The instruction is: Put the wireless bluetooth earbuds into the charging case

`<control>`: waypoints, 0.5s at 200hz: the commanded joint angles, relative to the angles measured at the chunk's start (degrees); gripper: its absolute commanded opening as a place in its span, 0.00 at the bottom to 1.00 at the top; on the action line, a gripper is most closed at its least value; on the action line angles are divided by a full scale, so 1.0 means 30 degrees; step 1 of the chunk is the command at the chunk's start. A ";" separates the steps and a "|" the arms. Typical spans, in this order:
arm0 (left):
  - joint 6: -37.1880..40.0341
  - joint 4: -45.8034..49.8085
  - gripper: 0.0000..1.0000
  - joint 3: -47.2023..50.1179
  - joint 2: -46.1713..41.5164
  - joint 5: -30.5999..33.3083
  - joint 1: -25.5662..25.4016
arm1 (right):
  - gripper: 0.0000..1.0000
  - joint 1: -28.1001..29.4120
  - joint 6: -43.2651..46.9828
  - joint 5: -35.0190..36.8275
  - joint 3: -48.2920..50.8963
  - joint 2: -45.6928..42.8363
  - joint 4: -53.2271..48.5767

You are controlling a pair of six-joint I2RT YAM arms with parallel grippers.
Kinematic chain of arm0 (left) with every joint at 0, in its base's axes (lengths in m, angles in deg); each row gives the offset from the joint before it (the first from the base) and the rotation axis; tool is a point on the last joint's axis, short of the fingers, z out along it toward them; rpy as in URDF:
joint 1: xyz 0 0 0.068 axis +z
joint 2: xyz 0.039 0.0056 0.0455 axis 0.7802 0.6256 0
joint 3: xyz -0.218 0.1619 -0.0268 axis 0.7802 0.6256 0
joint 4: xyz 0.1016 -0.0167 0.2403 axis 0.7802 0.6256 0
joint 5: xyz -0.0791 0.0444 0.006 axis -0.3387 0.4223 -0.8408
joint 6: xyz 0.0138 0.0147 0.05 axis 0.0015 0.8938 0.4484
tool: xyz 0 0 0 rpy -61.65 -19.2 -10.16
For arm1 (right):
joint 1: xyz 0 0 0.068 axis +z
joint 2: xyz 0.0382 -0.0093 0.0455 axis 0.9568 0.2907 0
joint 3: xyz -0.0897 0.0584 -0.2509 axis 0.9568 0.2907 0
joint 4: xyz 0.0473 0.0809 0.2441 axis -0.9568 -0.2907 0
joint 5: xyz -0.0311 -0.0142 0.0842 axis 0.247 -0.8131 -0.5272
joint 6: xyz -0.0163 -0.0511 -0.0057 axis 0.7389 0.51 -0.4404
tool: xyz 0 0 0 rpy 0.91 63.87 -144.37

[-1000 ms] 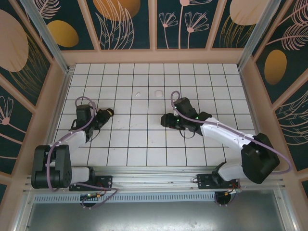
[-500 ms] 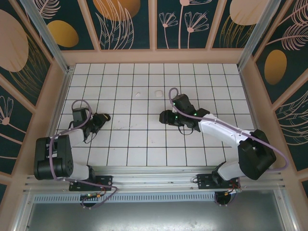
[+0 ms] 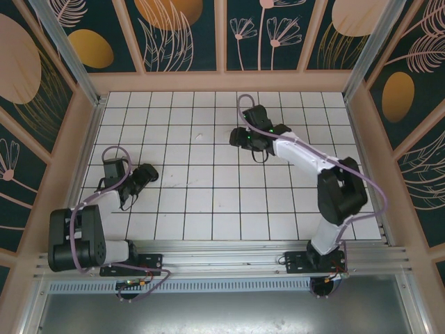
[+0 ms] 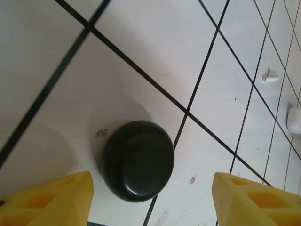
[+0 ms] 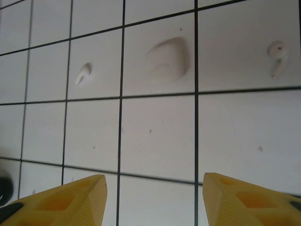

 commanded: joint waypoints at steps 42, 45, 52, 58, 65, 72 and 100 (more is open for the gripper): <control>0.1677 0.2465 0.71 -0.1253 -0.2329 0.1851 0.0067 | 0.58 0.0009 0.2308 0.2493 -0.7319 0.6451 -0.3628; 0.1743 0.2573 0.71 -0.1335 -0.2375 0.1833 0.0080 | 0.58 0.0009 0.2401 0.2568 -0.7744 0.6762 -0.3753; 0.1859 0.2715 0.72 -0.1527 -0.2392 0.1720 0.0082 | 0.58 0.0010 0.2575 0.2729 -0.8713 0.7443 -0.4138; 0.1915 0.2764 0.72 -0.1681 -0.2419 0.1555 0.0082 | 0.59 0.0009 0.2695 0.2852 -0.9471 0.8045 -0.4346; 0.1903 0.2753 0.73 -0.1779 -0.2420 0.1296 0.0064 | 0.59 0.0023 0.2846 0.2972 -1.0313 0.8652 -0.4606; 0.1850 0.2670 0.73 -0.1872 -0.2369 0.1006 0.0067 | 0.60 0.0009 0.2945 0.3140 -1.1134 0.9237 -0.4905; 0.1599 0.2234 0.77 -0.2170 -0.2019 0.0125 0.0082 | 0.63 -0.0009 0.3369 0.3538 -1.4587 1.1641 -0.6308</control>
